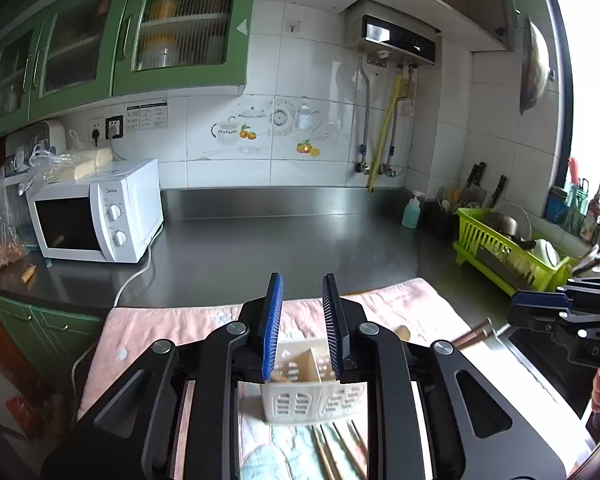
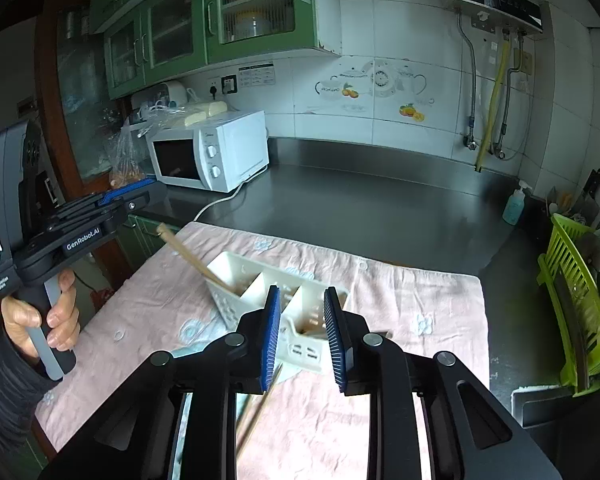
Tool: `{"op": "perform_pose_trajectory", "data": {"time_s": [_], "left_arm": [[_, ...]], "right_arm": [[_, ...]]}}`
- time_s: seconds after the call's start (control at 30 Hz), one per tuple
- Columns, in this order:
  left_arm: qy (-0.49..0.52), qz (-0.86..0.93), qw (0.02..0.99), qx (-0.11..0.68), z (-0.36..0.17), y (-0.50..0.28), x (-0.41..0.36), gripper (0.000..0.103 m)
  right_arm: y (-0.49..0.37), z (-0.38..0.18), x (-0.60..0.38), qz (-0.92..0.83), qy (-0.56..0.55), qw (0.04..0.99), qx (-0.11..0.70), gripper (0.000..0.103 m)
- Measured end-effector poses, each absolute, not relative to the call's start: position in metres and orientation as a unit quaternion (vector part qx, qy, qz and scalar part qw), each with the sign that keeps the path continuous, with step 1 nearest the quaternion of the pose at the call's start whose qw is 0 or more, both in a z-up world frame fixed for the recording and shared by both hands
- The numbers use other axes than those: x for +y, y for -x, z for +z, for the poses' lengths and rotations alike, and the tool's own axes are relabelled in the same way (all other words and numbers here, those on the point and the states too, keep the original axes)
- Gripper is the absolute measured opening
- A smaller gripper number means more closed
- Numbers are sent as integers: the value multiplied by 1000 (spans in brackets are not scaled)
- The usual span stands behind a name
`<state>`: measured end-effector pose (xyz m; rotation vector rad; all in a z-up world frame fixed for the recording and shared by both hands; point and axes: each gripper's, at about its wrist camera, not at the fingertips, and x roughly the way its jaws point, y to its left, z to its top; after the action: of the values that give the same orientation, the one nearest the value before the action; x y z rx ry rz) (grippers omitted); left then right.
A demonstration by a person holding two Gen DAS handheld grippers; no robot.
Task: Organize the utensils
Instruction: 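Open the left gripper over the holder while the right gripper opens too, then move both open grippers back down to the loose chopsticks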
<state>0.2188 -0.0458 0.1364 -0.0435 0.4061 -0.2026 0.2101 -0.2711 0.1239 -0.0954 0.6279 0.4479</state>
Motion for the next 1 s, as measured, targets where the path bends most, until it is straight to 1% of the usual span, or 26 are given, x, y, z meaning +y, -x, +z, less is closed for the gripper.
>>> {"op": "perform_pose_trajectory", "data": {"time_s": [0.1,0.23,0.6,0.9,1.0], "left_arm": [[19,-101,974,202,133,-201,-45,22],[19,-100,972,210,119,-174,-42,29],[16,-83,965,249,59,-122,-26,30],[29,-63,959,276,15,-98,-14,30],[38,-61,956,286,3,-94,-11,30]], "right_arm": [[-191,110,-268,223,48,924,306,23],[-167,82,-262,230,41,920,316,23],[-108,-26,-237,213,38,905,367,23],[-93,-75,-226,193,6,898,395,23],[-95,-89,-222,188,4,894,407,21]]}}
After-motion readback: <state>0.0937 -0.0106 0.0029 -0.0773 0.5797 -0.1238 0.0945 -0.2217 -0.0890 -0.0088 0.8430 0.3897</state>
